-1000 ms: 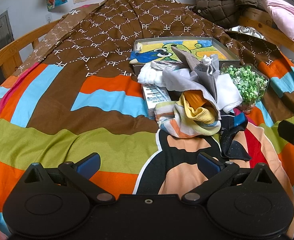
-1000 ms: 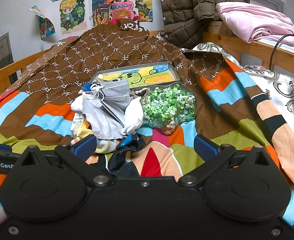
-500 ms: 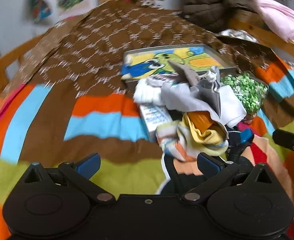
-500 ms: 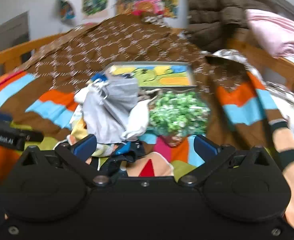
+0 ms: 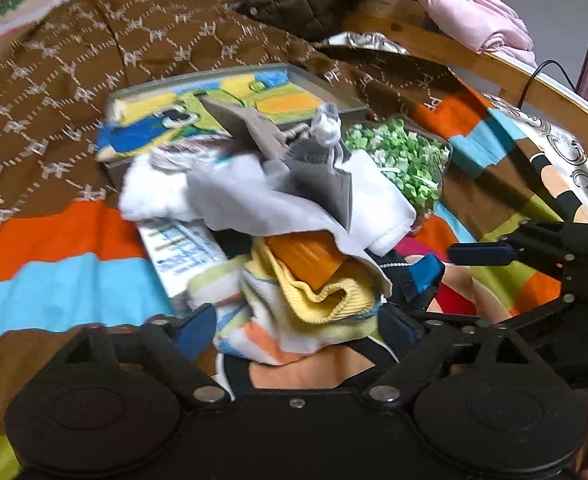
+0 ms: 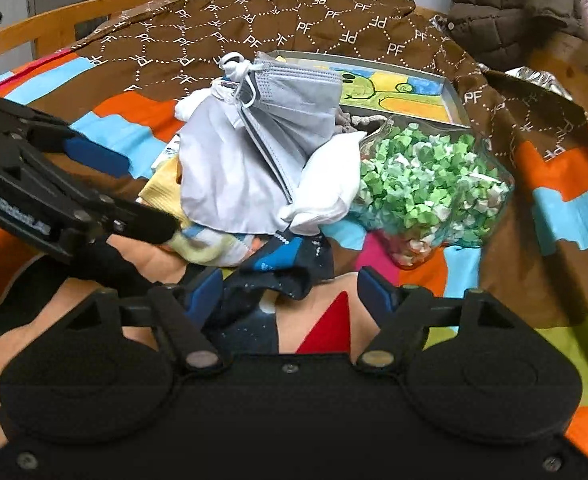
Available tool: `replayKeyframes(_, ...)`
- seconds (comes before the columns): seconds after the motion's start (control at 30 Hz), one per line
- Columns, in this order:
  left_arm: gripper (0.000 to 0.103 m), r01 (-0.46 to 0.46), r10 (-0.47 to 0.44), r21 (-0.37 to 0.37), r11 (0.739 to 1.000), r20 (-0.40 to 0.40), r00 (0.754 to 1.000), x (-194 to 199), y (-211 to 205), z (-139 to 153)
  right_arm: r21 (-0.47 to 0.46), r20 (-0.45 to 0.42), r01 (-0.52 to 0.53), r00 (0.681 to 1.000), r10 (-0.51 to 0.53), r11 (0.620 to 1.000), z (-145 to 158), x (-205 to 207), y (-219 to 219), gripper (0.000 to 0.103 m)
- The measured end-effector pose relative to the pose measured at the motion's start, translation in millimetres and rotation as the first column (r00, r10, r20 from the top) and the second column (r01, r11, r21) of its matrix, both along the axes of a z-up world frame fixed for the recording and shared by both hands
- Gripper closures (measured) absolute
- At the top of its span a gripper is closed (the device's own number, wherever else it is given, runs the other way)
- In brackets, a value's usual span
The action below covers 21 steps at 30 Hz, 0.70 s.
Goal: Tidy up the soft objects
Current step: 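Grasp the yellow striped sock with the left tool while the right tool grasps a dark navy sock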
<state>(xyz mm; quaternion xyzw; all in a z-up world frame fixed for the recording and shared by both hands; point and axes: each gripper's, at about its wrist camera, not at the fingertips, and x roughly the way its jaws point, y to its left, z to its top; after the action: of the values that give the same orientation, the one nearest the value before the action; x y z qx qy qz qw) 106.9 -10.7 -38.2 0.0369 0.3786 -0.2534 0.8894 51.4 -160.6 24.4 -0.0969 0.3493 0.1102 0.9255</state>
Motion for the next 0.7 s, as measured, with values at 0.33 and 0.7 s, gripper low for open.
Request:
replayKeyframes(0.33, 0.064, 0.010, -0.018, -0.101, 0.995, -0.086, 0.996, 16.9, 3.4, -8.5, -0.012, -0.032, -0.011, 0.999, 0.010, 1.000, -20.0, 22.5, 7.1, 0.069)
replayKeyframes(0.7, 0.093, -0.042, 0.024, -0.101, 0.994, -0.166, 0.986, 9.5, 9.2, -6.3, 0.012, -0.051, 0.018, 0.999, -0.018, 1.000, -17.1, 19.6, 1.6, 0.100)
